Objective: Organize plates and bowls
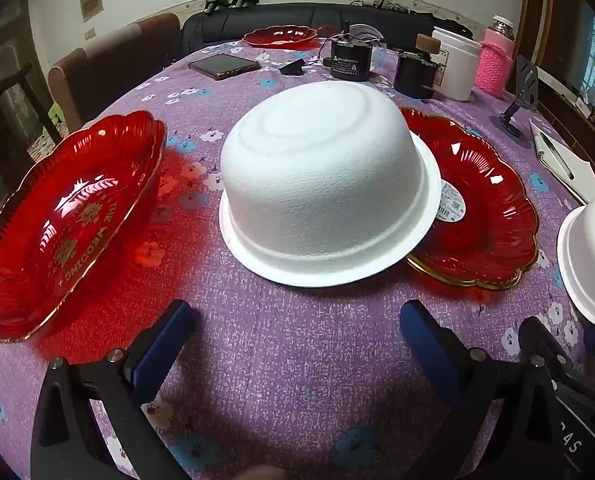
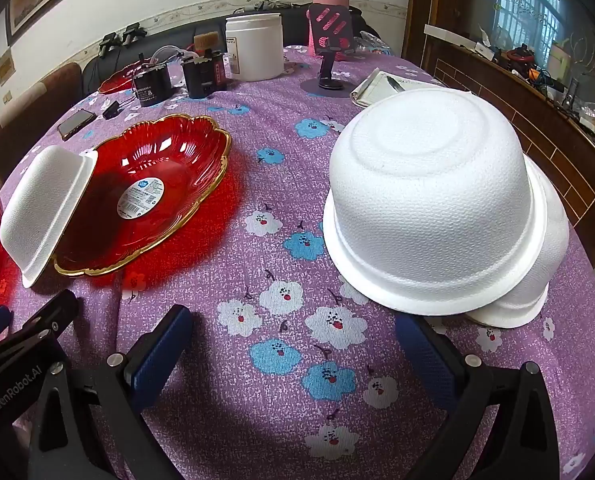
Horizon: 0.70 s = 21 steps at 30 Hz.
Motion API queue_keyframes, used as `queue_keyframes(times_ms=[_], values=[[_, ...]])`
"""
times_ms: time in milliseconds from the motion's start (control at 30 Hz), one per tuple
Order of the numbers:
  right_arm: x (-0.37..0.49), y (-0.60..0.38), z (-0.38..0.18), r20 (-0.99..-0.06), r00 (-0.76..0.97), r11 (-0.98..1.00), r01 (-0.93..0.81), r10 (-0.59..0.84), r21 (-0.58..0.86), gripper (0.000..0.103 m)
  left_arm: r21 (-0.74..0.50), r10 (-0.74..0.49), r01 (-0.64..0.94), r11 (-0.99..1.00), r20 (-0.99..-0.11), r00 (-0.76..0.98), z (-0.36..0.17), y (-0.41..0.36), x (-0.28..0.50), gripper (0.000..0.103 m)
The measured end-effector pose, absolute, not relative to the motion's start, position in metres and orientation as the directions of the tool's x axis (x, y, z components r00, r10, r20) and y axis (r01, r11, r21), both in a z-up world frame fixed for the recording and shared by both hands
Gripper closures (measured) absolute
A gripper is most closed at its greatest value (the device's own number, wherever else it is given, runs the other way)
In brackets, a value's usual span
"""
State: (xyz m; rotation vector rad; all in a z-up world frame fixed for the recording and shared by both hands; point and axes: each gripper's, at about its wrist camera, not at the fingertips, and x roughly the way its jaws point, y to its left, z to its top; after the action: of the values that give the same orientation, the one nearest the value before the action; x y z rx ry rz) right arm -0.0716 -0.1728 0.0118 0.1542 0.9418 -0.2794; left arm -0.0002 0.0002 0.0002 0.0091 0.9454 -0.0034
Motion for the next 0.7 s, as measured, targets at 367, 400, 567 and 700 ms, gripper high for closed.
queue_keyframes(times_ms=[367,400,567,700], values=[[-0.072,-0.173,0.012,-0.815,0.557,0.953,0.303,-0.163,0.017,0.001,0.009,-0.119,0.222,0.975,-0.825,0.553,0.0,0.029,-0.033,0.0],[-0.071,-0.173,0.012,-0.816,0.554,0.953,0.303,-0.163,0.016,0.001,0.002,-0.123,0.222,0.975,-0.827,0.548,0.0,0.033,-0.033,0.0],[-0.072,-0.173,0.012,-0.815,0.555,0.953,0.303,-0.164,0.014,0.001,0.009,-0.119,0.222,0.975,-0.823,0.556,0.0,0.029,-0.034,0.0],[-0.072,-0.173,0.012,-0.815,0.555,0.953,0.303,-0.164,0.014,0.001,0.006,-0.118,0.217,0.976,-0.824,0.554,-0.001,0.027,-0.033,0.0]])
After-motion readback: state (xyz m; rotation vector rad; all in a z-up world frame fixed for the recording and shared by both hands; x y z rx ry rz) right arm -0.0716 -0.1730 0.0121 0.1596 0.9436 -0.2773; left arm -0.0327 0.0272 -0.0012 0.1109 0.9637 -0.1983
